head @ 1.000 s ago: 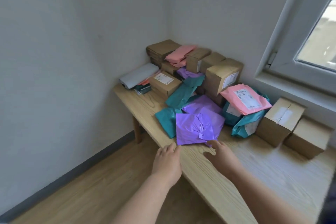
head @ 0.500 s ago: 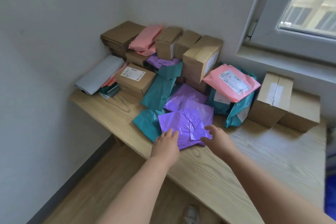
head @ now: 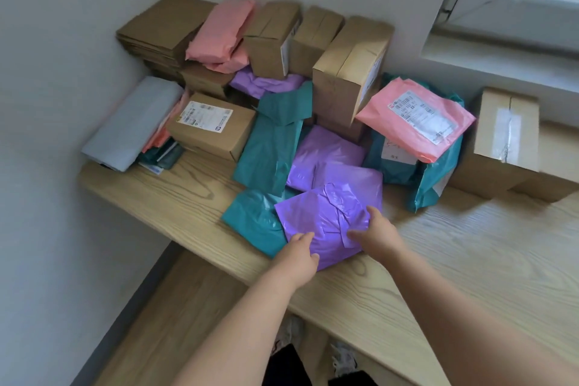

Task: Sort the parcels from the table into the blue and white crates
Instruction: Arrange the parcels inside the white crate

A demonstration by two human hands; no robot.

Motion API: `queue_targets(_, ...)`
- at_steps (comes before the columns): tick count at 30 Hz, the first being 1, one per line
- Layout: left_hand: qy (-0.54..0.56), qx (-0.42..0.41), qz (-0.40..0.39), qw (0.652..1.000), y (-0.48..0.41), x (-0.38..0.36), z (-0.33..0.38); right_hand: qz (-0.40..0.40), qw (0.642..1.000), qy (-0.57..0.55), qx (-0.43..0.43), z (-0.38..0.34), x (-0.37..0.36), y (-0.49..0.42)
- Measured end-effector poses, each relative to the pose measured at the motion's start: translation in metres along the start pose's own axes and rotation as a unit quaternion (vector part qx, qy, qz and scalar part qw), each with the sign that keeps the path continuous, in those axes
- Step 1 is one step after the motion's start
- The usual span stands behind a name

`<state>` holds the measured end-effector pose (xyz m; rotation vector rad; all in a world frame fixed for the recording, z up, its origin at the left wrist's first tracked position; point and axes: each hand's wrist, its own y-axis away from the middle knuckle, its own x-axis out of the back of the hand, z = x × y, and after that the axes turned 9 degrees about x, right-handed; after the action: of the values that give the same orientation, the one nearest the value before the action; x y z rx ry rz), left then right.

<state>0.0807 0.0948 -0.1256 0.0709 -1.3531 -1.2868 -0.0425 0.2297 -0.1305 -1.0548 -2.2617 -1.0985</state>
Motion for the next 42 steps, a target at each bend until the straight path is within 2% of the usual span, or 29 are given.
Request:
queue_targets(2,0.027,-0.004,-0.018,0.999,-0.007,0.005,-0.004,0.017,1.000,0.008,-0.014,-0.004,-0.005,-0.003)
queue_targets(6,0.112,0.004,-0.055,0.992,-0.021,0.016,-0.015,0.037,0.994,-0.076,-0.066,-0.008,-0.016,-0.007)
queue_targets(9,0.168,0.016,-0.099,0.981,-0.027,0.030,-0.017,0.049,0.988,-0.134,-0.055,-0.011,-0.014,0.000)
queue_targets(12,0.229,0.029,-0.155,0.960,-0.022,0.052,-0.012,0.104,0.972,-0.211,-0.019,-0.025,-0.005,0.016)
queue_targets(15,0.369,0.039,-0.197,0.907,-0.013,0.069,-0.002,0.177,0.948,-0.263,0.019,-0.040,0.013,0.032)
queue_targets(19,0.546,0.016,-0.229,0.806,-0.001,0.081,0.029,0.238,0.920,-0.305,0.055,-0.051,0.040,0.048)
queue_targets(21,0.598,0.006,-0.243,0.764,0.005,0.085,0.048,0.254,0.925,-0.264,0.099,-0.051,0.052,0.061)
queue_targets(25,0.684,-0.018,-0.305,0.663,0.018,0.090,0.072,0.253,0.948,-0.100,0.165,-0.040,0.064,0.080)
queue_targets(26,0.693,-0.012,-0.293,0.659,0.019,0.090,0.075,0.239,0.953,-0.074,0.173,-0.036,0.064,0.083)
queue_targets(30,0.666,0.019,-0.208,0.716,0.023,0.083,0.081,0.233,0.954,-0.113,0.148,-0.022,0.070,0.100)
queue_targets(34,0.679,0.020,-0.203,0.705,0.028,0.080,0.077,0.277,0.936,-0.193,0.096,-0.013,0.074,0.106)
queue_targets(36,0.673,0.020,-0.202,0.711,0.030,0.079,0.074,0.275,0.926,-0.249,0.075,-0.010,0.075,0.107)
queue_targets(39,0.666,0.017,-0.202,0.718,0.033,0.078,0.075,0.251,0.919,-0.297,0.059,-0.010,0.076,0.107)
queue_targets(42,0.691,0.013,-0.209,0.692,0.037,0.076,0.079,0.191,0.906,-0.377,0.011,-0.012,0.073,0.106)
